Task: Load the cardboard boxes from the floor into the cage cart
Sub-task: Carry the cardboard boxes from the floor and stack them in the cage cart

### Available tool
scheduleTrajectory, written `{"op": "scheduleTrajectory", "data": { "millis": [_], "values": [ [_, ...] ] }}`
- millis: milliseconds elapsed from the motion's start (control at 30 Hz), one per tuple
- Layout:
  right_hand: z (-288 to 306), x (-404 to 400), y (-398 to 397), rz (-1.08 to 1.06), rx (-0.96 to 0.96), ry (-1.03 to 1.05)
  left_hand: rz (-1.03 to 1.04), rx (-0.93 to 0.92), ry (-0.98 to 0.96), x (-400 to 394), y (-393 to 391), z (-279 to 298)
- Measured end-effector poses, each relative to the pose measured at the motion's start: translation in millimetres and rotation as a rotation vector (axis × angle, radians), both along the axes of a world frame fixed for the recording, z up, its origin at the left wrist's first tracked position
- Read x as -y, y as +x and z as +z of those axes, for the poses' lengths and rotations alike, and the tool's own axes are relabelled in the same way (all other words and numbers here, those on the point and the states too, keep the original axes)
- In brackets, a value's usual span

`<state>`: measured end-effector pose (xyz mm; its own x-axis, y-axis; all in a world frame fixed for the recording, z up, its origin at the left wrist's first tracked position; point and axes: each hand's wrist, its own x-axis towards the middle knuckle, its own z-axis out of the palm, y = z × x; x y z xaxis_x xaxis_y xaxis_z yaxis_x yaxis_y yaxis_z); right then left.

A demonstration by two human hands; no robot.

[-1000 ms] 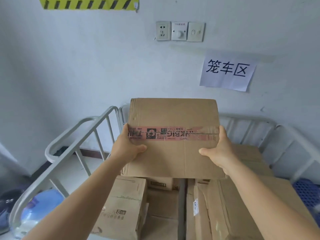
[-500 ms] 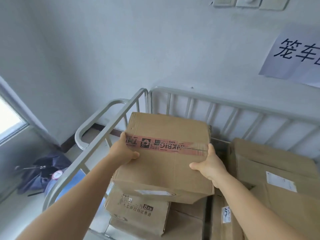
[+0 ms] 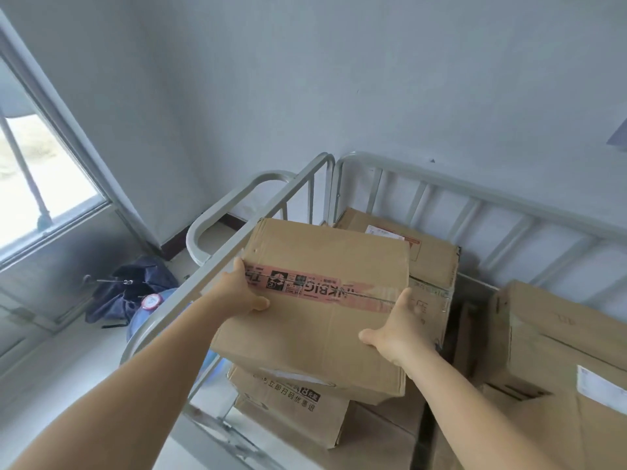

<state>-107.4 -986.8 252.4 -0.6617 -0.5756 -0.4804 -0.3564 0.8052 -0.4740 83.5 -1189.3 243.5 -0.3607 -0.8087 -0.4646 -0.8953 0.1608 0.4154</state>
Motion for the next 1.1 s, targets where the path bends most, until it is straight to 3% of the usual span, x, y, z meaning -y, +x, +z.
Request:
{"op": "scheduleTrajectory", "data": {
  "millis": [400,700,967,1100],
  "values": [
    [2,-27,15,0.088,-0.045,-0.012,0.007,0.118,-0.243,-75,4,-5],
    [-2,-42,49,0.130,0.113,-0.095,-0.103,0.084,-0.150,-134,6,-5],
    [-8,-33,82,0.166,0.204,-0.053,-0.221,0.133,-0.143,-129,19,-17],
    [-15,-30,87,0.174,0.161,-0.043,-0.263,0.163,-0.179,-124,20,-27]
  ]
}}
